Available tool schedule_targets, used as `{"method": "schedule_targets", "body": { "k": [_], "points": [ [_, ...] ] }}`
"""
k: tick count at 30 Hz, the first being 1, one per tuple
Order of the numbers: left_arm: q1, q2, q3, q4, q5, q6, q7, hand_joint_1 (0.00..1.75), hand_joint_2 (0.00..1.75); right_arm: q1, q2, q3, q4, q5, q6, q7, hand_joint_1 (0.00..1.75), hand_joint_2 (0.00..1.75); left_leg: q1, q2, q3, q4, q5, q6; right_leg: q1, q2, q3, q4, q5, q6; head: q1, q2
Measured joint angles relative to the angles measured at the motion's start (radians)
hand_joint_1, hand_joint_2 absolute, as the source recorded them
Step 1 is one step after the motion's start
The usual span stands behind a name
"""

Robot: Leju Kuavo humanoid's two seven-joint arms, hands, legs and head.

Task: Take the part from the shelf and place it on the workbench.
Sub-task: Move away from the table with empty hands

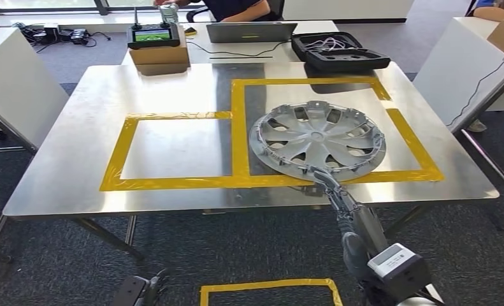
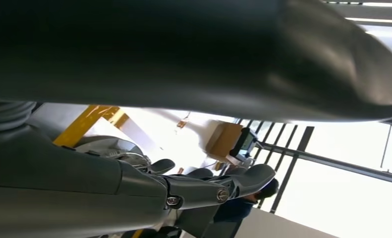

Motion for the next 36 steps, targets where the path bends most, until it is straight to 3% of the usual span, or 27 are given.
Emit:
{"method": "schedule_targets", "body": {
  "k": [1, 3, 5, 6, 9, 10, 12, 14, 15, 16, 17, 20, 21, 24, 26, 29, 30, 31, 32, 34, 36],
  "points": [
    [0.000, -0.001, 0.001, 0.000, 0.000, 0.000, 0.001, 0.00, 0.00, -0.003, 0.000, 0.002, 0.000, -0.002, 0.003, 0.000, 0.00, 0.00, 0.002, 0.001, -0.004, 0.004, 0.001, -0.002, -0.002, 0.000, 0.013, -0.011, 0.014, 0.003, 0.000, 0.000],
    [0.000, -0.004, 0.005, 0.000, 0.000, 0.001, 0.001, 0.00, 0.00, -0.011, 0.001, 0.006, 0.000, -0.005, 0.010, 0.000, 0.00, 0.00, 0.007, 0.000, -0.012, 0.015, -0.001, -0.010, -0.010, -0.002, 0.088, -0.134, 0.067, 0.011, 0.000, 0.000],
    [0.000, -0.005, 0.007, 0.000, 0.000, 0.005, 0.002, 0.00, 0.00, -0.018, 0.001, 0.011, 0.000, -0.005, 0.014, 0.000, 0.00, 0.00, 0.008, -0.003, -0.020, 0.027, -0.003, -0.025, -0.010, 0.001, 0.148, -0.236, 0.097, 0.005, 0.000, 0.000],
    [0.000, -0.005, 0.008, 0.001, 0.000, 0.006, 0.002, 0.00, 0.00, -0.020, 0.002, 0.014, 0.000, -0.004, 0.015, 0.001, 0.00, 0.00, 0.007, -0.004, -0.023, 0.031, -0.003, -0.033, -0.009, 0.003, 0.157, -0.254, 0.095, -0.003, 0.000, 0.000],
    [0.000, -0.005, 0.014, 0.001, 0.000, 0.007, 0.002, 0.00, 0.00, -0.024, 0.005, 0.020, 0.000, -0.002, 0.016, 0.004, 0.00, 0.00, 0.007, -0.006, -0.030, 0.037, -0.002, -0.054, -0.007, 0.005, 0.146, -0.256, 0.097, -0.034, 0.000, 0.000],
    [0.001, -0.005, 0.014, 0.000, -0.001, 0.007, 0.003, 0.00, 0.00, -0.024, 0.007, 0.021, 0.000, -0.002, 0.016, 0.005, 0.00, 0.00, 0.009, -0.006, -0.037, 0.051, -0.016, -0.060, -0.007, 0.003, 0.142, -0.257, 0.102, -0.042, 0.000, 0.000],
    [0.001, -0.005, 0.015, 0.000, -0.003, 0.007, 0.003, 0.00, 0.00, -0.025, 0.010, 0.022, 0.000, -0.003, 0.016, 0.009, 0.00, 0.00, 0.011, -0.005, -0.071, 0.136, -0.082, -0.068, -0.008, 0.001, 0.130, -0.259, 0.113, -0.054, 0.000, 0.000],
    [0.001, -0.005, 0.015, 0.000, -0.006, 0.007, 0.006, 0.00, 0.00, -0.025, 0.014, 0.022, 0.000, -0.003, 0.016, 0.012, 0.00, 0.00, 0.011, -0.005, -0.116, 0.264, -0.154, -0.071, -0.004, -0.001, 0.116, -0.258, 0.123, -0.059, 0.000, 0.000],
    [0.001, -0.005, 0.015, 0.000, -0.008, 0.007, 0.007, 0.00, 0.00, -0.025, 0.015, 0.023, 0.000, -0.003, 0.016, 0.013, 0.00, 0.00, 0.010, -0.005, -0.124, 0.301, -0.167, -0.070, -0.002, -0.001, 0.109, -0.258, 0.128, -0.059, 0.000, 0.000],
    [0.001, -0.005, 0.015, 0.000, -0.010, 0.007, 0.009, 0.00, 0.00, -0.024, 0.015, 0.024, 0.000, -0.003, 0.016, 0.014, 0.00, 0.00, 0.010, -0.005, -0.114, 0.301, -0.159, -0.068, -0.001, -0.001, 0.103, -0.258, 0.133, -0.059, 0.000, 0.000],
    [0.001, -0.005, 0.015, 0.000, -0.011, 0.007, 0.009, 0.00, 0.00, -0.024, 0.016, 0.025, 0.000, -0.003, 0.016, 0.014, 0.00, 0.00, 0.010, -0.005, -0.084, 0.261, -0.136, -0.064, 0.000, -0.001, 0.098, -0.257, 0.138, -0.057, 0.000, 0.000],
    [0.000, -0.005, 0.015, 0.000, -0.013, 0.007, 0.010, 0.00, 0.00, -0.024, 0.017, 0.029, 0.000, -0.003, 0.017, 0.014, 0.00, 0.00, 0.004, -0.006, 0.039, 0.061, -0.068, -0.050, 0.002, 0.000, 0.090, -0.258, 0.153, -0.046, 0.000, 0.000],
    [-0.001, -0.004, 0.015, 0.000, -0.013, 0.007, 0.010, 0.00, 0.00, -0.024, 0.017, 0.029, 0.000, -0.005, 0.019, 0.014, 0.00, 0.00, 0.000, -0.006, 0.056, 0.026, -0.061, -0.046, 0.002, 0.000, 0.089, -0.259, 0.158, -0.040, 0.000, 0.000],
    [-0.001, -0.004, 0.016, -0.001, -0.014, 0.007, 0.014, 0.00, 0.00, -0.025, 0.017, 0.033, 0.001, -0.012, 0.031, 0.014, 0.00, 0.00, -0.004, -0.006, 0.044, 0.012, -0.046, -0.028, -0.001, 0.000, 0.086, -0.265, 0.173, -0.020, 0.000, 0.000],
    [-0.001, -0.004, 0.017, -0.002, -0.016, 0.008, 0.018, 0.00, 0.00, -0.026, 0.014, 0.035, 0.002, -0.020, 0.039, 0.012, 0.00, 0.00, 0.000, -0.002, 0.029, 0.006, -0.028, -0.009, -0.001, 0.000, 0.070, -0.231, 0.132, -0.010, 0.002, 0.000],
    [0.000, -0.005, 0.019, -0.003, -0.018, 0.008, 0.020, 0.00, 0.00, -0.028, 0.008, 0.036, 0.008, -0.028, 0.043, 0.010, 0.00, 0.00, -0.001, 0.002, -0.006, 0.006, -0.001, 0.003, -0.002, 0.000, 0.016, -0.059, 0.002, 0.000, 0.004, 0.000],
    [0.000, -0.005, 0.020, -0.003, -0.019, 0.008, 0.022, 0.00, 0.00, -0.028, 0.006, 0.037, 0.010, -0.029, 0.044, 0.010, 0.00, 0.00, -0.003, 0.003, -0.018, 0.007, 0.008, 0.004, -0.001, 0.000, 0.008, -0.011, -0.017, 0.001, 0.004, 0.000],
    [0.000, -0.005, 0.020, -0.003, -0.021, 0.008, 0.024, 0.00, 0.00, -0.028, 0.005, 0.037, 0.012, -0.031, 0.045, 0.010, 0.00, 0.00, -0.004, 0.003, -0.029, 0.010, 0.016, 0.003, -0.001, 0.000, 0.016, 0.004, -0.013, 0.002, 0.004, 0.000],
    [0.000, -0.005, 0.020, -0.003, -0.024, 0.008, 0.028, 0.00, 0.00, -0.028, 0.005, 0.037, 0.013, -0.032, 0.046, 0.010, 0.00, 0.00, -0.004, 0.004, -0.040, 0.013, 0.023, 0.002, -0.001, 0.000, 0.044, -0.019, 0.009, 0.001, 0.004, 0.000],
    [0.000, -0.005, 0.020, -0.005, -0.032, 0.009, 0.035, 0.00, 0.00, -0.028, 0.004, 0.037, 0.013, -0.036, 0.048, 0.010, 0.00, 0.00, -0.004, 0.004, -0.058, 0.022, 0.033, -0.004, 0.001, -0.001, 0.141, -0.152, 0.052, -0.005, 0.004, 0.000],
    [-0.001, -0.005, 0.020, -0.008, -0.039, 0.009, 0.040, 0.00, 0.00, -0.029, 0.004, 0.038, 0.013, -0.039, 0.048, 0.010, 0.00, 0.00, -0.006, 0.003, -0.069, 0.030, 0.043, -0.014, 0.006, 0.000, 0.208, -0.259, 0.059, -0.018, 0.004, 0.000]
  ]
}}
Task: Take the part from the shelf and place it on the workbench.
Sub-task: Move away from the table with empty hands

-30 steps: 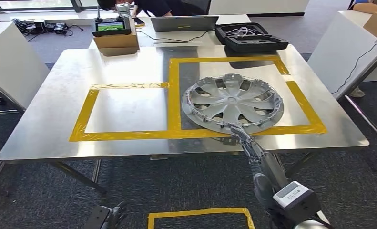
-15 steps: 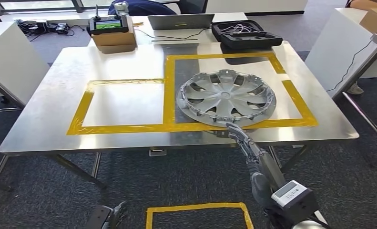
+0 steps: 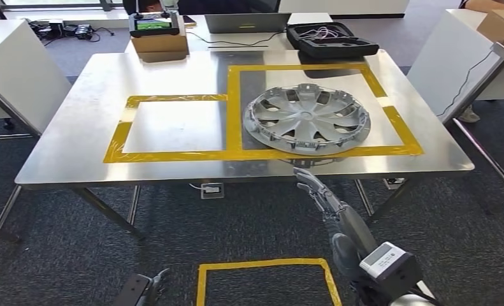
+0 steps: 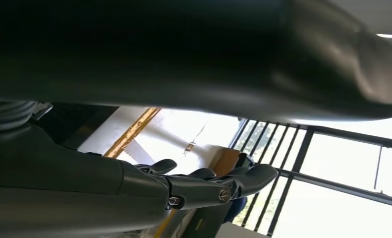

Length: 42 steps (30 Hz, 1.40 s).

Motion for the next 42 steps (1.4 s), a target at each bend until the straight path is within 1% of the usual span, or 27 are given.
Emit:
{"method": "schedule_targets", "body": {
  "k": [4, 6, 8, 9, 10, 11, 12, 13, 15, 16, 18, 20, 22, 23, 24, 25, 26, 28, 29, 31, 32, 34, 35, 37, 39, 40, 42],
  "points": [
    [-0.002, 0.001, 0.000, -0.004, -0.012, 0.000, 0.012, 0.00, 0.00, -0.002, 0.000, 0.001, 0.001, -0.002, -0.001, 0.000, 0.00, 0.00, 0.002, -0.002, -0.011, 0.005, 0.010, -0.026, 0.002, -0.001, -0.007, -0.026, 0.015, -0.031, 0.000, 0.000],
    [-0.003, 0.002, 0.000, -0.004, -0.014, 0.000, 0.015, 0.00, 0.00, -0.003, 0.000, 0.002, 0.001, -0.002, -0.001, 0.000, 0.00, 0.00, 0.005, -0.004, -0.036, 0.064, -0.053, -0.040, -0.002, -0.003, -0.026, -0.029, 0.036, -0.043, 0.000, 0.000],
    [-0.004, 0.002, 0.000, -0.005, -0.014, 0.000, 0.017, 0.00, 0.00, -0.003, 0.001, 0.002, 0.001, -0.002, -0.001, 0.000, 0.00, 0.00, 0.008, -0.004, -0.075, 0.188, -0.144, -0.051, -0.002, -0.004, -0.052, -0.029, 0.056, -0.046, -0.001, 0.000],
    [-0.004, 0.002, 0.000, -0.005, -0.014, 0.000, 0.018, 0.00, 0.00, -0.003, 0.001, 0.002, 0.002, -0.002, 0.000, 0.000, 0.00, 0.00, 0.010, -0.004, -0.086, 0.245, -0.168, -0.055, -0.002, -0.004, -0.065, -0.028, 0.066, -0.045, -0.001, 0.000],
    [-0.005, 0.002, 0.000, -0.005, -0.014, -0.001, 0.019, 0.00, 0.00, -0.003, 0.001, 0.002, 0.003, -0.002, 0.000, 0.000, 0.00, 0.00, 0.011, -0.004, -0.084, 0.275, -0.169, -0.057, -0.002, -0.004, -0.078, -0.027, 0.076, -0.043, -0.001, 0.000],
    [-0.005, 0.002, 0.000, -0.005, -0.014, -0.001, 0.019, 0.00, 0.00, -0.003, 0.001, 0.002, 0.004, -0.002, 0.001, 0.000, 0.00, 0.00, 0.012, -0.004, -0.063, 0.269, -0.151, -0.057, -0.002, -0.004, -0.090, -0.026, 0.085, -0.041, -0.001, 0.000],
    [-0.007, 0.002, 0.000, -0.005, -0.014, -0.001, 0.020, 0.00, 0.00, -0.003, 0.001, 0.002, 0.005, -0.002, 0.001, 0.000, 0.00, 0.00, 0.014, -0.004, -0.023, 0.224, -0.123, -0.057, -0.002, -0.004, -0.101, -0.025, 0.094, -0.038, -0.001, 0.000],
    [-0.009, 0.002, 0.000, -0.006, -0.014, -0.002, 0.021, 0.00, 0.00, -0.003, 0.001, 0.002, 0.006, -0.002, 0.002, 0.000, 0.00, 0.00, 0.015, -0.005, 0.030, 0.153, -0.103, -0.055, -0.002, -0.004, -0.110, -0.024, 0.102, -0.034, -0.001, 0.000],
    [-0.016, 0.002, 0.000, -0.009, -0.015, -0.003, 0.021, 0.00, 0.00, -0.005, 0.001, 0.002, 0.006, -0.002, 0.002, 0.000, 0.00, 0.00, 0.012, -0.007, 0.119, 0.017, -0.096, -0.045, -0.001, -0.004, -0.121, -0.022, 0.117, -0.023, 0.000, 0.000],
    [-0.018, 0.002, 0.000, -0.010, -0.015, -0.003, 0.021, 0.00, 0.00, -0.007, 0.001, 0.003, 0.006, -0.002, 0.003, 0.000, 0.00, 0.00, 0.010, -0.009, 0.137, -0.016, -0.102, -0.037, 0.000, -0.005, -0.123, -0.022, 0.124, -0.017, 0.000, 0.000],
    [-0.019, 0.002, 0.000, -0.011, -0.016, -0.004, 0.022, 0.00, 0.00, -0.009, 0.001, 0.003, 0.006, -0.002, 0.004, 0.000, 0.00, 0.00, 0.005, -0.011, 0.130, -0.027, -0.095, -0.019, -0.001, -0.004, -0.125, -0.026, 0.139, -0.003, 0.002, 0.000],
    [-0.019, 0.002, 0.000, -0.011, -0.017, -0.005, 0.024, 0.00, 0.00, -0.009, 0.002, 0.003, 0.006, -0.002, 0.005, 0.000, 0.00, 0.00, 0.005, -0.006, 0.113, -0.031, -0.077, 0.001, -0.005, -0.003, -0.138, -0.008, 0.117, 0.009, 0.003, 0.000],
    [-0.020, 0.001, 0.000, -0.011, -0.017, -0.006, 0.024, 0.00, 0.00, -0.009, 0.002, 0.003, 0.006, -0.002, 0.005, 0.001, 0.00, 0.00, 0.005, -0.002, 0.088, -0.034, -0.053, 0.015, -0.005, -0.002, -0.168, 0.078, 0.024, 0.014, 0.005, 0.000],
    [-0.020, 0.001, 0.000, -0.011, -0.017, -0.006, 0.024, 0.00, 0.00, -0.010, 0.002, 0.003, 0.006, -0.002, 0.005, 0.001, 0.00, 0.00, 0.003, -0.002, 0.072, -0.033, -0.041, 0.019, -0.004, -0.002, -0.185, 0.143, -0.029, 0.016, 0.006, 0.000],
    [-0.020, 0.001, 0.000, -0.011, -0.018, -0.006, 0.025, 0.00, 0.00, -0.010, 0.002, 0.003, 0.007, -0.001, 0.005, 0.001, 0.00, 0.00, 0.001, -0.001, 0.056, -0.031, -0.030, 0.021, -0.003, -0.002, -0.196, 0.203, -0.063, 0.017, 0.007, 0.000],
    [-0.020, 0.001, 0.000, -0.011, -0.018, -0.007, 0.025, 0.00, 0.00, -0.010, 0.002, 0.003, 0.007, -0.001, 0.005, 0.001, 0.00, 0.00, -0.001, -0.001, 0.041, -0.029, -0.019, 0.021, -0.002, -0.002, -0.196, 0.242, -0.072, 0.016, 0.007, 0.000],
    [-0.019, 0.001, 0.000, -0.011, -0.018, -0.007, 0.026, 0.00, 0.00, -0.010, 0.002, 0.003, 0.007, -0.001, 0.005, 0.001, 0.00, 0.00, -0.002, 0.000, 0.024, -0.025, -0.008, 0.021, -0.001, -0.002, -0.180, 0.251, -0.058, 0.015, 0.007, 0.000],
    [-0.020, 0.001, 0.000, -0.011, -0.021, -0.009, 0.028, 0.00, 0.00, -0.010, 0.002, 0.003, 0.008, 0.000, 0.005, 0.001, 0.00, 0.00, -0.003, 0.000, -0.003, -0.016, 0.008, 0.017, 0.002, -0.002, -0.101, 0.168, -0.001, 0.008, 0.007, 0.000],
    [-0.020, 0.000, 0.000, -0.011, -0.022, -0.010, 0.028, 0.00, 0.00, -0.012, 0.002, 0.003, 0.008, 0.000, 0.006, 0.002, 0.00, 0.00, -0.004, 0.000, -0.014, -0.011, 0.016, 0.014, 0.005, -0.002, -0.048, 0.095, 0.007, 0.003, 0.007, 0.000],
    [-0.020, 0.000, 0.000, -0.012, -0.024, -0.010, 0.029, 0.00, 0.00, -0.014, 0.003, 0.003, 0.008, 0.000, 0.009, 0.001, 0.00, 0.00, -0.005, -0.001, -0.026, -0.006, 0.031, 0.004, 0.011, -0.002, 0.019, -0.011, -0.002, -0.010, 0.007, 0.000],
    [-0.021, 0.000, 0.000, -0.012, -0.024, -0.010, 0.029, 0.00, 0.00, -0.015, 0.003, 0.003, 0.008, 0.001, 0.010, 0.001, 0.00, 0.00, -0.005, -0.001, -0.028, -0.007, 0.040, -0.002, 0.014, -0.001, 0.029, -0.034, -0.009, -0.017, 0.007, 0.000],
    [-0.020, 0.001, 0.000, -0.011, -0.025, -0.010, 0.029, 0.00, 0.00, -0.016, 0.004, 0.003, 0.010, 0.001, 0.014, 0.001, 0.00, 0.00, -0.003, -0.002, -0.033, -0.004, 0.049, -0.016, 0.013, -0.003, 0.019, -0.041, 0.006, -0.032, 0.007, 0.000],
    [-0.019, 0.001, 0.000, -0.011, -0.025, -0.010, 0.029, 0.00, 0.00, -0.017, 0.005, 0.003, 0.012, 0.001, 0.015, 0.002, 0.00, 0.00, -0.003, -0.003, -0.040, 0.011, 0.034, -0.022, 0.011, -0.004, 0.011, -0.042, 0.018, -0.041, 0.007, 0.000],
    [-0.019, 0.003, 0.000, -0.010, -0.025, -0.010, 0.030, 0.00, 0.00, -0.018, 0.008, 0.003, 0.016, 0.001, 0.018, 0.002, 0.00, 0.00, 0.001, -0.006, -0.064, 0.092, -0.050, -0.032, 0.007, -0.007, -0.011, -0.045, 0.042, -0.050, 0.006, 0.000],
    [-0.020, 0.002, 0.000, -0.010, -0.025, -0.010, 0.030, 0.00, 0.00, -0.018, 0.009, 0.003, 0.019, 0.001, 0.019, 0.002, 0.00, 0.00, 0.006, -0.006, -0.088, 0.209, -0.139, -0.042, 0.006, -0.007, -0.042, -0.044, 0.065, -0.051, 0.004, 0.000],
    [-0.020, 0.002, 0.000, -0.010, -0.025, -0.010, 0.030, 0.00, 0.00, -0.018, 0.009, 0.003, 0.021, 0.000, 0.019, 0.002, 0.00, 0.00, 0.008, -0.006, -0.089, 0.253, -0.152, -0.045, 0.006, -0.007, -0.058, -0.042, 0.077, -0.050, 0.004, 0.000],
    [-0.020, 0.002, 0.000, -0.010, -0.025, -0.010, 0.030, 0.00, 0.00, -0.018, 0.009, 0.004, 0.026, 0.000, 0.020, 0.002, 0.00, 0.00, 0.014, -0.006, -0.050, 0.253, -0.116, -0.049, 0.005, -0.008, -0.091, -0.037, 0.098, -0.044, 0.004, 0.000]
  ]
}}
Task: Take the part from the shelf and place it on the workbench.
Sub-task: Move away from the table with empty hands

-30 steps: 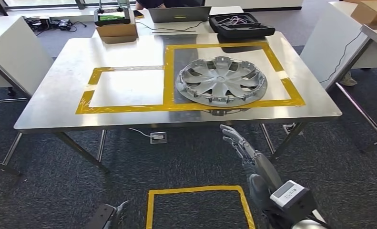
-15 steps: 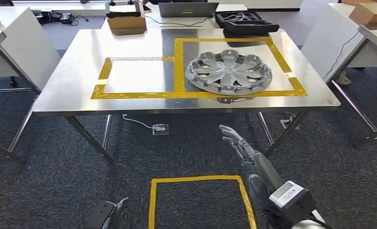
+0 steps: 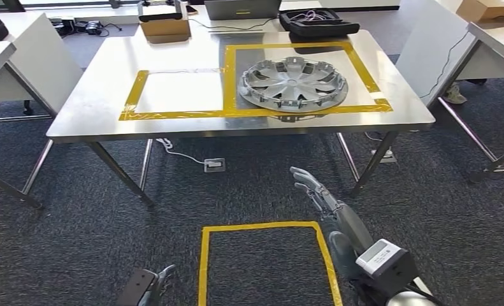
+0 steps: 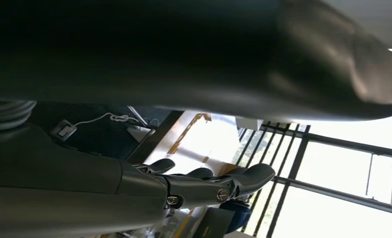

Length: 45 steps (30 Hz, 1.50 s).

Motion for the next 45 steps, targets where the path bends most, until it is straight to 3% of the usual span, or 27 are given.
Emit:
{"method": "schedule_targets", "body": {
  "k": [1, 2, 4, 5, 7, 8, 10, 12, 13, 14, 15, 16, 18, 20, 24, 27, 31, 39, 45],
  "points": [
    [-0.001, 0.000, 0.000, 0.000, 0.000, 0.000, 0.000, 0.00, 0.00, 0.000, 0.000, 0.000, 0.002, 0.000, 0.000, 0.000, 0.00, 0.00, 0.002, 0.000, 0.045, -0.050, 0.027, 0.000, -0.001, 0.000, -0.015, 0.004, 0.009, 0.004, 0.000, 0.000],
    [-0.002, 0.000, 0.000, -0.001, 0.000, 0.000, 0.000, 0.00, 0.00, 0.000, 0.000, 0.000, 0.003, -0.001, 0.001, 0.000, 0.00, 0.00, 0.003, 0.000, 0.100, -0.125, 0.033, 0.001, -0.001, 0.000, -0.027, 0.008, 0.017, 0.008, 0.000, 0.000],
    [-0.005, 0.000, 0.000, -0.003, 0.000, -0.001, 0.000, 0.00, 0.00, 0.000, 0.000, 0.000, 0.005, -0.002, 0.001, -0.001, 0.00, 0.00, 0.000, -0.003, 0.180, -0.249, 0.018, 0.010, 0.000, 0.000, -0.041, 0.012, 0.034, 0.020, 0.000, 0.000],
    [-0.006, 0.000, 0.000, -0.004, 0.000, -0.001, 0.000, 0.00, 0.00, -0.001, 0.001, 0.000, 0.005, -0.002, 0.001, -0.001, 0.00, 0.00, -0.004, -0.005, 0.194, -0.278, 0.007, 0.016, 0.000, 0.000, -0.042, 0.011, 0.042, 0.027, 0.000, 0.000],
    [-0.006, 0.000, 0.000, -0.004, 0.000, -0.001, 0.000, 0.00, 0.00, 0.000, 0.001, 0.000, 0.006, -0.002, 0.001, -0.001, 0.00, 0.00, -0.007, -0.004, 0.182, -0.286, 0.019, 0.035, -0.004, 0.000, -0.045, 0.007, 0.056, 0.042, -0.001, 0.000],
    [-0.007, 0.000, 0.000, -0.004, 0.000, -0.001, 0.000, 0.00, 0.00, 0.000, 0.001, 0.000, 0.006, -0.002, 0.001, 0.000, 0.00, 0.00, -0.007, -0.002, 0.172, -0.287, 0.029, 0.044, -0.006, 0.001, -0.053, 0.014, 0.046, 0.048, 0.000, 0.000],
    [-0.008, -0.001, 0.000, -0.004, 0.000, -0.002, 0.000, 0.00, 0.00, 0.001, 0.001, 0.000, 0.006, -0.002, 0.001, 0.000, 0.00, 0.00, -0.006, 0.002, 0.147, -0.292, 0.052, 0.060, -0.008, 0.003, -0.082, 0.082, -0.025, 0.056, 0.001, 0.000],
    [-0.007, -0.001, 0.000, -0.004, 0.000, -0.002, 0.000, 0.00, 0.00, 0.002, 0.001, 0.000, 0.007, -0.003, 0.001, 0.001, 0.00, 0.00, -0.008, 0.003, 0.121, -0.291, 0.070, 0.066, -0.007, 0.003, -0.120, 0.210, -0.113, 0.060, 0.004, 0.000],
    [-0.006, -0.002, 0.000, -0.004, 0.000, -0.002, 0.000, 0.00, 0.00, 0.002, 0.001, 0.000, 0.008, -0.003, 0.001, 0.001, 0.00, 0.00, -0.010, 0.005, 0.109, -0.290, 0.079, 0.067, -0.007, 0.003, -0.129, 0.264, -0.130, 0.061, 0.004, 0.000],
    [-0.006, -0.002, 0.000, -0.004, 0.000, -0.003, 0.000, 0.00, 0.00, 0.004, 0.001, 0.000, 0.009, -0.004, 0.000, 0.001, 0.00, 0.00, -0.011, 0.006, 0.098, -0.288, 0.087, 0.067, -0.006, 0.003, -0.124, 0.289, -0.126, 0.061, 0.005, 0.000],
    [-0.005, -0.002, 0.000, -0.004, 0.000, -0.003, 0.000, 0.00, 0.00, 0.005, 0.001, 0.000, 0.010, -0.004, 0.000, 0.001, 0.00, 0.00, -0.012, 0.006, 0.088, -0.285, 0.094, 0.066, -0.006, 0.003, -0.101, 0.275, -0.107, 0.059, 0.005, 0.000],
    [-0.005, -0.002, 0.000, -0.004, 0.000, -0.004, 0.000, 0.00, 0.00, 0.005, 0.001, 0.000, 0.011, -0.004, -0.002, 0.001, 0.00, 0.00, -0.013, 0.006, 0.080, -0.282, 0.100, 0.064, -0.005, 0.003, -0.057, 0.222, -0.082, 0.055, 0.005, 0.000],
    [-0.006, -0.003, 0.000, -0.005, 0.000, -0.005, 0.000, 0.00, 0.00, 0.005, 0.001, 0.000, 0.011, -0.005, -0.003, 0.001, 0.00, 0.00, -0.013, 0.006, 0.069, -0.276, 0.108, 0.057, 0.000, 0.003, 0.044, 0.076, -0.066, 0.045, 0.004, 0.000],
    [-0.006, -0.005, 0.000, -0.006, 0.000, -0.006, 0.000, 0.00, 0.00, 0.007, 0.001, 0.000, 0.011, -0.005, -0.004, 0.001, 0.00, 0.00, -0.014, 0.006, 0.063, -0.274, 0.117, 0.046, 0.005, 0.003, 0.088, -0.003, -0.075, 0.034, 0.004, 0.000],
    [-0.006, -0.006, 0.000, -0.006, 0.000, -0.008, 0.000, 0.00, 0.00, 0.013, 0.001, 0.000, 0.011, -0.006, -0.004, 0.002, 0.00, 0.00, -0.017, 0.006, 0.059, -0.278, 0.126, 0.059, 0.007, 0.003, 0.082, -0.013, -0.067, 0.025, 0.003, 0.000],
    [-0.006, -0.006, 0.000, -0.006, 0.000, -0.008, 0.000, 0.00, 0.00, 0.014, 0.001, 0.000, 0.011, -0.007, -0.004, 0.002, 0.00, 0.00, -0.015, 0.005, 0.058, -0.285, 0.139, 0.042, 0.009, 0.002, 0.076, -0.010, -0.062, 0.017, 0.002, 0.000],
    [-0.005, -0.005, 0.000, -0.006, 0.000, -0.008, 0.000, 0.00, 0.00, 0.015, 0.001, 0.000, 0.012, -0.014, -0.006, 0.002, 0.00, 0.00, -0.014, 0.005, 0.055, -0.288, 0.146, 0.033, 0.010, 0.002, 0.070, -0.006, -0.059, 0.013, 0.003, 0.000],
    [-0.005, -0.005, 0.000, -0.006, -0.003, -0.009, 0.000, 0.00, 0.00, 0.021, 0.001, 0.000, 0.028, -0.019, -0.035, 0.036, 0.00, 0.00, -0.014, 0.005, 0.052, -0.288, 0.147, 0.031, 0.009, 0.002, 0.068, -0.005, -0.059, 0.013, 0.003, 0.000],
    [-0.004, -0.005, 0.000, -0.006, -0.002, -0.010, -0.004, 0.00, 0.00, 0.028, 0.001, 0.000, 0.133, -0.025, -0.072, 0.090, 0.00, 0.00, -0.014, 0.005, 0.051, -0.287, 0.147, 0.031, 0.007, 0.002, 0.067, -0.005, -0.059, 0.014, 0.003, 0.000]
  ]
}}
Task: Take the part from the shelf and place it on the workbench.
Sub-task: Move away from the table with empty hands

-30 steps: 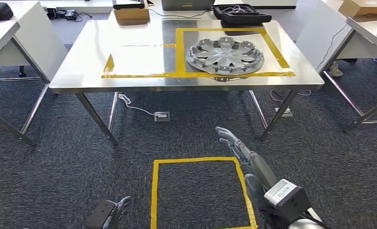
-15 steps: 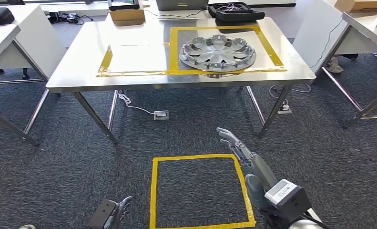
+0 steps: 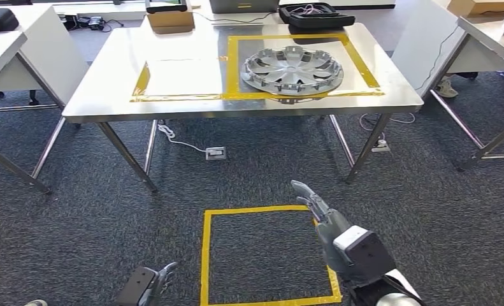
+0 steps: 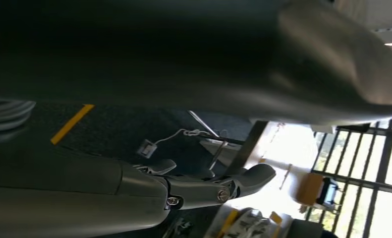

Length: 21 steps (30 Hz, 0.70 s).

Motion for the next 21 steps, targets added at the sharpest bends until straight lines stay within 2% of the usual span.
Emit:
{"method": "schedule_targets", "body": {
  "k": [5, 10, 14, 17, 21],
  "points": [
    [0.001, 0.000, 0.000, 0.000, 0.002, 0.001, -0.002, 0.00, 0.00, 0.001, 0.000, -0.004, 0.085, -0.015, -0.021, 0.046, 0.00, 0.00, 0.000, 0.000, 0.000, 0.001, 0.000, 0.000, -0.001, 0.000, 0.000, 0.000, 0.000, 0.001, 0.000, 0.000],
    [0.003, 0.000, 0.000, 0.000, 0.004, 0.003, 0.006, 0.00, 0.00, 0.005, 0.004, -0.033, 0.240, -0.028, -0.090, 0.097, 0.00, 0.00, 0.000, 0.000, -0.001, 0.001, 0.000, 0.000, -0.001, 0.000, 0.000, 0.000, 0.001, 0.002, 0.000, 0.000],
    [0.003, -0.001, 0.001, 0.000, 0.013, 0.004, 0.015, 0.00, 0.00, 0.003, 0.016, -0.059, 0.381, -0.036, -0.122, 0.108, 0.00, 1.75, 0.000, 0.000, -0.001, 0.001, 0.000, 0.001, -0.001, 0.000, 0.000, 0.000, 0.001, 0.002, 0.000, 0.000],
    [0.002, -0.002, 0.002, 0.001, 0.021, 0.005, 0.017, 0.00, 0.00, -0.019, 0.024, -0.072, 0.487, -0.029, -0.130, 0.133, 0.00, 1.75, 0.000, 0.000, -0.001, 0.002, 0.000, 0.001, -0.001, 0.000, 0.000, 0.000, 0.001, 0.002, 0.000, 0.000],
    [-0.003, -0.002, 0.006, 0.006, 0.035, 0.002, 0.017, 0.00, 0.00, -0.093, 0.043, -0.082, 0.717, -0.027, -0.127, 0.128, 0.00, 1.75, 0.000, 0.000, -0.001, 0.002, 0.001, 0.001, -0.001, 0.000, -0.001, 0.000, 0.002, 0.003, 0.000, 0.000]
  ]
}}
